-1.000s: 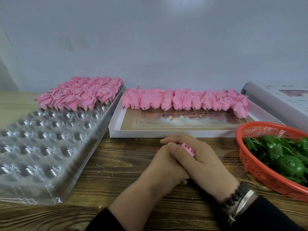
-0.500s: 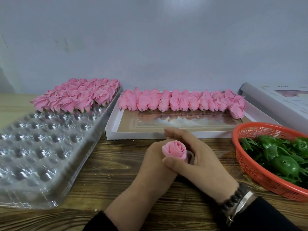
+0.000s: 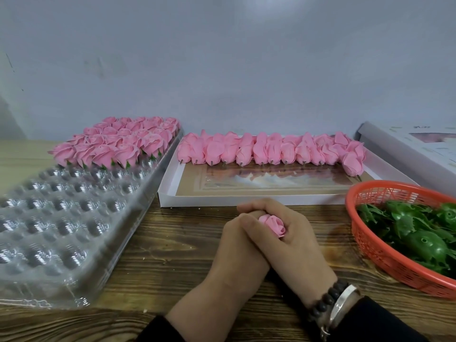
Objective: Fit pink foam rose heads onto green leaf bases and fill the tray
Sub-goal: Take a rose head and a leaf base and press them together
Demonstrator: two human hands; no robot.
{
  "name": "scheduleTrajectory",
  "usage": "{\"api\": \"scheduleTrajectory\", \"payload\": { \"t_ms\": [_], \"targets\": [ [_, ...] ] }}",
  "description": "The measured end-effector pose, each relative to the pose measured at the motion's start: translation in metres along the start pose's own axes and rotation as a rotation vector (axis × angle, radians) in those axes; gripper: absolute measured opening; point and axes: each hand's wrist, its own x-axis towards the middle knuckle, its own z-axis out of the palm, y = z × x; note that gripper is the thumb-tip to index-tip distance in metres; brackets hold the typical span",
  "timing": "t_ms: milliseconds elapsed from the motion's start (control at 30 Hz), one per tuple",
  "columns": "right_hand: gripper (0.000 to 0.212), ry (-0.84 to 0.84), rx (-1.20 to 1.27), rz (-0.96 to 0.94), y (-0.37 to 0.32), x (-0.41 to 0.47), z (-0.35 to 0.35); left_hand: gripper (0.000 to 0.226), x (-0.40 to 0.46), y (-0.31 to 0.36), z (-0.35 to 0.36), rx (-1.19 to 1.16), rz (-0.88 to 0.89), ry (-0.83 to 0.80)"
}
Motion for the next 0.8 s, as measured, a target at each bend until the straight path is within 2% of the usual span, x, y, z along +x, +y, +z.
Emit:
{"api": "scheduleTrajectory", "payload": {
  "t_ms": [200, 367, 500, 600, 667, 800],
  "targets": [
    [0.041, -0.136, 0.013, -0.006, 0.000, 0.002, -0.009, 0.033, -0.003, 0.007, -0.003, 0.023, 0.075, -0.048],
    [0.044, -0.176, 0.037, -0.022, 0.001, 0.005, -0.010, 0.017, -0.001, 0.011, -0.005, 0.002, 0.074, -0.031],
    [0.053, -0.122, 0.072, -0.059, 0.001, 0.004, -0.011, 0.020, 0.001, 0.008, -0.009, 0.029, 0.085, 0.034],
    [0.061, -0.054, 0.113, -0.067, 0.001, 0.004, -0.009, 0.009, 0.002, 0.003, -0.010, 0.115, 0.106, 0.093],
    [0.062, -0.016, 0.128, -0.061, 0.001, 0.003, -0.007, 0.012, 0.002, 0.000, -0.009, 0.150, 0.101, 0.115],
    [0.056, 0.049, 0.091, -0.049, 0.001, 0.001, 0.001, 0.024, 0.000, -0.005, -0.005, 0.432, 0.119, 0.122]
  ]
}}
